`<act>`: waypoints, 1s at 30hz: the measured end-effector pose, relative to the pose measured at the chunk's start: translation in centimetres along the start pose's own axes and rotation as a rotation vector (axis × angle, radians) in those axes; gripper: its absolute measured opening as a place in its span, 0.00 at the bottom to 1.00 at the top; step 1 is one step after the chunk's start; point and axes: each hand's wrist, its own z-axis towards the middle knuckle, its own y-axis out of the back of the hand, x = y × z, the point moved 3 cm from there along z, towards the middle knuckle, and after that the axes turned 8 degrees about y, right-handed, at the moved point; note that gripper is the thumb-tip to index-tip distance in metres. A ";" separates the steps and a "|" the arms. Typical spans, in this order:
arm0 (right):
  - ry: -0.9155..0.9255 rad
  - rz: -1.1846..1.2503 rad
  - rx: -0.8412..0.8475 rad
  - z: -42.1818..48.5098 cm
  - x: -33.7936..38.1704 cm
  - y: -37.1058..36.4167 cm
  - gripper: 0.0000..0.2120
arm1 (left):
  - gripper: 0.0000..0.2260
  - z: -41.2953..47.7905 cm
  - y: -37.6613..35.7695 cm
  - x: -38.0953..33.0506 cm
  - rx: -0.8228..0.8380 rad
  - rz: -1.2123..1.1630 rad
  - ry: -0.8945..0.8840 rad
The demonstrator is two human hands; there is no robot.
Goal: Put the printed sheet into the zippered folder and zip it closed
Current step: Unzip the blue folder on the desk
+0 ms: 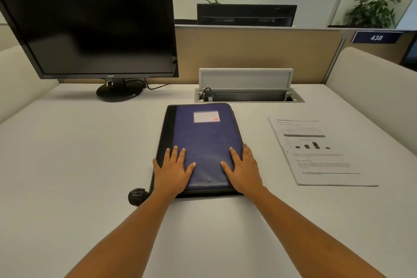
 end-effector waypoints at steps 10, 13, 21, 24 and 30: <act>-0.122 0.101 0.021 -0.2 0.4 1.2 0.34 | 0.32 -0.4 0.4 0.7 0.027 -0.094 0.220; -0.156 0.106 0.051 -0.5 0.7 2.0 0.39 | 0.33 0.2 0.7 0.7 0.077 -0.153 0.264; -0.128 0.083 0.145 -2.5 3.2 1.9 0.41 | 0.39 1.5 1.8 2.1 -0.044 -0.363 0.506; -0.088 0.140 0.134 -3.2 3.9 1.2 0.42 | 0.40 2.0 1.9 2.8 -0.082 -0.339 0.536; -0.103 0.317 0.053 -2.2 2.9 1.2 0.35 | 0.42 2.4 1.3 4.1 -0.133 -0.234 0.435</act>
